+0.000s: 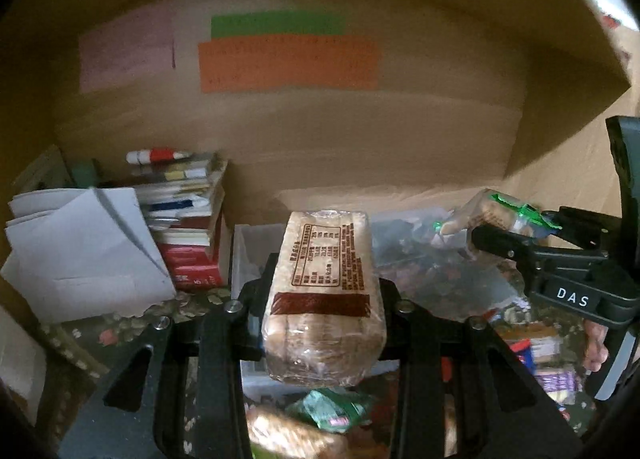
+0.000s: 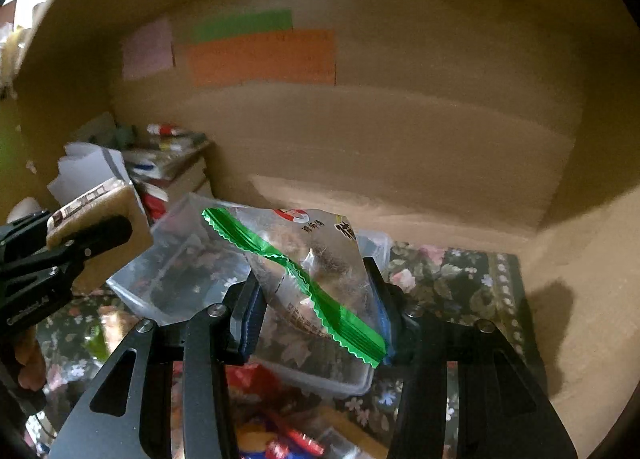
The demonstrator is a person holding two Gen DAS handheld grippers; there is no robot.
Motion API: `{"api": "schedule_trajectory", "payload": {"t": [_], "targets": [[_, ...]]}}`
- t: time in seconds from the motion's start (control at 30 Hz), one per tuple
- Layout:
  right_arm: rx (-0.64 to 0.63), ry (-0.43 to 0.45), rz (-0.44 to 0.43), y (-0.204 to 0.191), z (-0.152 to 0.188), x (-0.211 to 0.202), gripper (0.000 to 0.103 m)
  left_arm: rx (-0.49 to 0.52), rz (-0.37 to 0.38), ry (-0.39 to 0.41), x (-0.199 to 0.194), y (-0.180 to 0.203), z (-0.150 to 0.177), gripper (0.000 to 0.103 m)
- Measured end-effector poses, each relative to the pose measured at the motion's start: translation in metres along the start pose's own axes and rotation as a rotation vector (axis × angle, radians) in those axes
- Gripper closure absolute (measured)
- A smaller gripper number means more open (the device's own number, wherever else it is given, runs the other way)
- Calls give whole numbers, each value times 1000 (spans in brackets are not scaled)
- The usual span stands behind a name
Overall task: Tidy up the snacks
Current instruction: 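Carry both items over the clear bin and open both grippers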
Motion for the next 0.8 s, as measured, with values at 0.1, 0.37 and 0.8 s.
{"api": "schedule_trajectory", "payload": {"t": [0.1,0.37,0.8], "targets": [[4,-56,-5,2,2,21,61,2,-3,-49,21,-3,2,68],[-6,-133,-25,1,5,44,60,-8,-12,-136,53,-8,8,67],[1,-32,-47,3,7,-14,54,-24,1,-22,-19,-18,1,39]]}}
Point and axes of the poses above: each gripper's, at about its wrist camera, not at the fingertips, and x roughly the way its jaws point, y to its right, z to its underside, the point moved 7 cm from there along x, roughly the way its jaws point, and after that the axes turned 2 degrees about -z, right-handed, at the moved point
